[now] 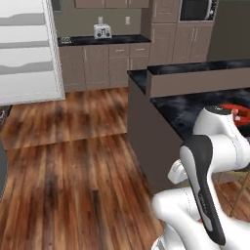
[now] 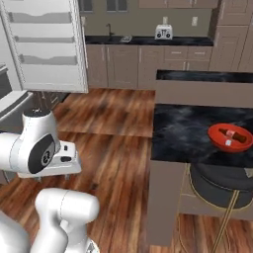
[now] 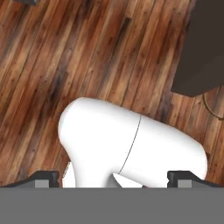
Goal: Open the fridge, grab two sodas, and place both sodas inside the bowl with ice on the dining counter.
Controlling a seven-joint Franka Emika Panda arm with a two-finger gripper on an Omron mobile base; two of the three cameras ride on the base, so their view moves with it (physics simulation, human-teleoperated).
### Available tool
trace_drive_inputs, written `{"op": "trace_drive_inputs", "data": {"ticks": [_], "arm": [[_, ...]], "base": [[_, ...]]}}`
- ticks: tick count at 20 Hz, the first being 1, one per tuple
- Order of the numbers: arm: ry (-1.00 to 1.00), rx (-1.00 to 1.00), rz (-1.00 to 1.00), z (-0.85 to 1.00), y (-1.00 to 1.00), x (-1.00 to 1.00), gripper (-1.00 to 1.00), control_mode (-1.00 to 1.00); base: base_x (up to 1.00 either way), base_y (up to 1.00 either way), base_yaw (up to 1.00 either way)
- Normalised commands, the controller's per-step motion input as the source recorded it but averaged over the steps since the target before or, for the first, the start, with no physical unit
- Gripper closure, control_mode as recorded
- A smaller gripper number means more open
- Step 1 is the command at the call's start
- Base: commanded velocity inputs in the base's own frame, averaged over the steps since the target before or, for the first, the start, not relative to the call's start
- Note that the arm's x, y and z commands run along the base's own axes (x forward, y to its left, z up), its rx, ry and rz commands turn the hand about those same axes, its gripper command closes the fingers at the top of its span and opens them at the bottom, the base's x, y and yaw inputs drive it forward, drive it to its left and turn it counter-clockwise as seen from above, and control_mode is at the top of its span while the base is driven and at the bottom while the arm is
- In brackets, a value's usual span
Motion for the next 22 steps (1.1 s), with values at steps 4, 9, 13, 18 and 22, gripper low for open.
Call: {"op": "trace_drive_inputs", "data": {"ticks": [4, 9, 13, 18, 22], "arm": [[0.00, 0.00, 0.00, 0.00, 0.00, 0.00, -1.00, 1.00], [0.00, 0.00, 0.00, 0.00, 0.00, 0.00, -1.00, 1.00], [0.00, 0.00, 0.00, 0.00, 0.00, 0.00, -1.00, 1.00], [0.00, 0.00, 0.00, 0.00, 0.00, 0.00, -1.00, 1.00], [0.00, 0.00, 0.00, 0.00, 0.00, 0.00, -1.00, 1.00]], "base": [[0.06, 0.98, 0.11], [0.24, 0.97, 0.27], [0.56, 0.56, 0.31], [0.86, 0.14, 0.32], [1.00, 0.00, 0.30]]}}
